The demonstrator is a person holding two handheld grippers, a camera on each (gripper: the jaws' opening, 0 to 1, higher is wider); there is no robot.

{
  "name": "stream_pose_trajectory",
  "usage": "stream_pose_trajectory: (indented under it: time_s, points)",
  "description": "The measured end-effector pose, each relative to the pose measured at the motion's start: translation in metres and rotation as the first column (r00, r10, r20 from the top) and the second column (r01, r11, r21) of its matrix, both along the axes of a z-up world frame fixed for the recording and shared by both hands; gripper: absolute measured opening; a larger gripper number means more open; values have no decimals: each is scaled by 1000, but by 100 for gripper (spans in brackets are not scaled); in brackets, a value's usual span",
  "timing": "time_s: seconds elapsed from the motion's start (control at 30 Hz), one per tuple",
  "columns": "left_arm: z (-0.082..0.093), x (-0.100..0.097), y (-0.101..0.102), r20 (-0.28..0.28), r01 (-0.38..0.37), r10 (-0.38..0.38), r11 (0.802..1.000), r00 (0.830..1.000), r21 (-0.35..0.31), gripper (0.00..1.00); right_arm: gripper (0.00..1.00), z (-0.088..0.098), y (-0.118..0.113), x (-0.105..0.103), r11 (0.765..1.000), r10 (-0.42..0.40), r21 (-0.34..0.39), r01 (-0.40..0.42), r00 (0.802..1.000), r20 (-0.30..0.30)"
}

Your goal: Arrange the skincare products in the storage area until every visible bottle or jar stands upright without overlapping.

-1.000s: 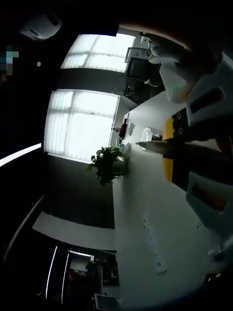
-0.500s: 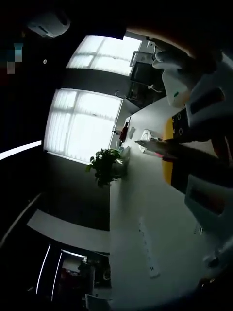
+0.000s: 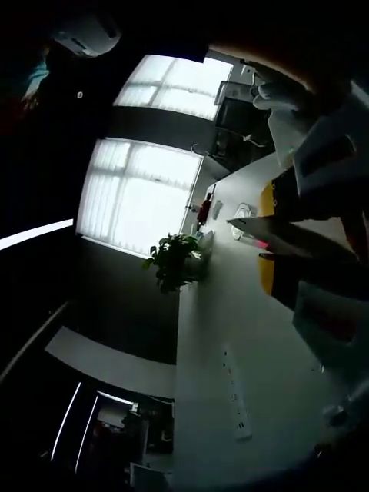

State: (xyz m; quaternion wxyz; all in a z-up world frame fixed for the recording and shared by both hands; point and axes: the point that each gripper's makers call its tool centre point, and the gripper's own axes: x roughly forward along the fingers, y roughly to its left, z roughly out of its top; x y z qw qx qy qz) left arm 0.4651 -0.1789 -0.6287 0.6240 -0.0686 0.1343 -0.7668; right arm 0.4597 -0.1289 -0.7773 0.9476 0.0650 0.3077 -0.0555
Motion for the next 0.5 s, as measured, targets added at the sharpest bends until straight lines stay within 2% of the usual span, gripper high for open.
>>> stream_pose_trajectory:
  time_s: [0.2, 0.5]
  points:
    - [0, 2, 5, 8, -13, 13, 1000, 1000, 18, 21, 6, 2, 8, -6, 1000, 28, -8, -28, 1000, -13]
    - [13, -6, 19, 38, -29, 27, 998, 999, 49, 27, 9, 9, 9, -19, 997, 63, -35, -64, 997, -34]
